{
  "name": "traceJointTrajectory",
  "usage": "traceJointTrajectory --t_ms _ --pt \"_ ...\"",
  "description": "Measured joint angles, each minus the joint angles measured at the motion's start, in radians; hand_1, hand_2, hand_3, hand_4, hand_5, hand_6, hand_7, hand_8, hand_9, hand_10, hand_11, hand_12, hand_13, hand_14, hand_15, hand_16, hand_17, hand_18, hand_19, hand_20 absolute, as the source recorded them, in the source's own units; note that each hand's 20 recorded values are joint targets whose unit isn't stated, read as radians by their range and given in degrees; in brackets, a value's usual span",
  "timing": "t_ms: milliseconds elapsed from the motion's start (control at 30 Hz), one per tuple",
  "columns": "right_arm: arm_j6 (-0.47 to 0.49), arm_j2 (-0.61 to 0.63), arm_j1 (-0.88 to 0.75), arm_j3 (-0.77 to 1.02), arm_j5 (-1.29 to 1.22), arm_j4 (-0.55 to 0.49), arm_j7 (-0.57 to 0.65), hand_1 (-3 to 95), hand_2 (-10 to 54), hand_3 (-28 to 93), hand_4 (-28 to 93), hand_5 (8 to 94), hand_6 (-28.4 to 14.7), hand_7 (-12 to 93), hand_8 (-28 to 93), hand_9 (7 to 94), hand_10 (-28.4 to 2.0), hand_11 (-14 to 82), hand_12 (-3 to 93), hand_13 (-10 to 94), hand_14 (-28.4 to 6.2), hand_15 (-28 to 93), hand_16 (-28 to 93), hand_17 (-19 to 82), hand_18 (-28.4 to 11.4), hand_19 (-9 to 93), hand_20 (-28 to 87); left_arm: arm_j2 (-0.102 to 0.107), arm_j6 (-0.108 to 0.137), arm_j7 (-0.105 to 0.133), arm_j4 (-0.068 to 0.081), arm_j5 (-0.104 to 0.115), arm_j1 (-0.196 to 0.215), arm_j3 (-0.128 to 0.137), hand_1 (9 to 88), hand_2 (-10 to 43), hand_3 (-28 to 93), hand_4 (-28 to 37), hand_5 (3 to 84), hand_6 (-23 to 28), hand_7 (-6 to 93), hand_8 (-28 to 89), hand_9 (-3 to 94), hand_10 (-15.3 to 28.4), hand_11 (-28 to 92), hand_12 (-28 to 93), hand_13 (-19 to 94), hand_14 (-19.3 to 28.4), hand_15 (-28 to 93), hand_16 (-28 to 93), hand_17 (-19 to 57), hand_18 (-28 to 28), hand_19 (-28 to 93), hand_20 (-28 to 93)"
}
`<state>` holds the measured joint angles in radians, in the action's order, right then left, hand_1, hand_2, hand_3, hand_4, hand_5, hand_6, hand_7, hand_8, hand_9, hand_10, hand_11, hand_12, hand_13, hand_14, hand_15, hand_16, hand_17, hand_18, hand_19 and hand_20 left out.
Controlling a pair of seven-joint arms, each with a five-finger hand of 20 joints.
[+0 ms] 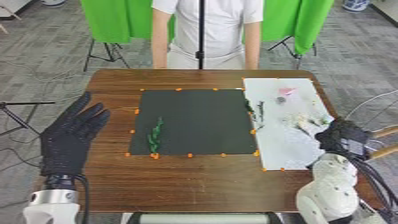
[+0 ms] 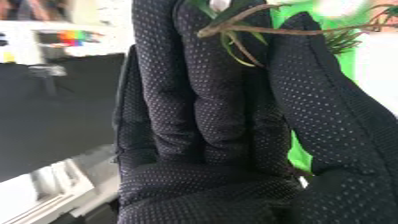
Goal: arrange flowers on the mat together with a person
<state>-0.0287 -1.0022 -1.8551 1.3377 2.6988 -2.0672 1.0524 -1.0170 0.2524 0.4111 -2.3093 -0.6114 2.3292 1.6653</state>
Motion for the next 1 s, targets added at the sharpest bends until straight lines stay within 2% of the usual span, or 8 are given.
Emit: traceJointTrajectory --t_ms 233,400,467,633,767,1000 --pt "0.007 -0.036 0.21 -0.22 -0.072 -0.008 -0.177 48.4 -9.5 70 -28 91.5 0.7 16 5 93.2 -10.8 26.8 17.3 76 -9.0 39 15 21 -16.9 76 1 -0.001 0.003 -0.012 -0.009 -0.003 0.003 0.012 22.6 8.2 80 -21.1 40.1 11.0 10.6 -9 36.9 21.6 24 9 27 27.3 45 -10 -7.4 23.5 57 0" --pt "0.03 -0.141 0.374 -0.358 -0.113 0.091 -0.27 48.0 -9.5 70 -28 91.9 0.5 17 5 93.1 -11.0 27.6 17.3 76 -9.1 39 14 21 -17.0 76 1 0.005 0.001 -0.013 -0.002 -0.004 -0.029 -0.011 22.6 8.2 80 -21.0 40.1 11.1 10.6 -9 37.0 21.7 24 9 27 27.3 45 -10 -7.4 23.5 57 0" --pt "0.07 -0.185 0.428 -0.402 -0.112 0.139 -0.301 47.8 -9.5 70 -28 92.0 0.5 17 5 93.2 -11.2 27.7 17.2 76 -9.2 39 14 21 -17.0 76 1 0.01 0.0 -0.013 0.004 -0.005 -0.051 -0.023 22.6 8.2 80 -21.0 40.1 11.1 10.5 -9 37.0 21.7 24 9 27 27.4 45 -10 -7.5 23.5 57 0" --pt "0.192 -0.261 0.541 -0.516 -0.108 0.238 -0.374 47.1 -9.5 70 -28 92.0 0.6 17 5 93.3 -11.5 27.8 17.0 76 -9.2 39 14 21 -17.0 76 1 0.022 -0.001 -0.01 0.005 -0.009 -0.077 -0.024 22.7 8.2 80 -21.1 40.2 11.1 10.6 -9 37.0 21.7 24 9 27 27.4 46 -10 -7.5 23.5 57 0" --pt "0.215 -0.307 0.582 -0.564 -0.121 0.285 -0.396 45.7 -9.5 71 -28 92.8 0.8 17 5 93.4 -11.8 28.1 16.8 76 -9.5 39 14 21 -17.0 76 1 0.023 -0.01 -0.011 0.006 -0.014 -0.088 -0.027 22.7 8.2 80 -21.0 40.2 11.1 10.6 -9 37.1 21.8 24 9 27 27.4 46 -10 -7.5 23.5 57 0" --pt "0.259 -0.354 0.549 -0.552 -0.042 0.328 -0.405 42.2 -9.5 73 -28 93.7 1.0 20 1 93.7 -12.5 30.4 15.9 77 -10.6 39 14 21 -17.7 77 1 0.018 -0.034 -0.022 0.011 -0.021 -0.109 -0.031 22.7 8.2 80 -21.0 40.2 11.1 10.5 -9 37.2 21.9 24 9 27 27.4 46 -10 -7.4 23.5 57 0"
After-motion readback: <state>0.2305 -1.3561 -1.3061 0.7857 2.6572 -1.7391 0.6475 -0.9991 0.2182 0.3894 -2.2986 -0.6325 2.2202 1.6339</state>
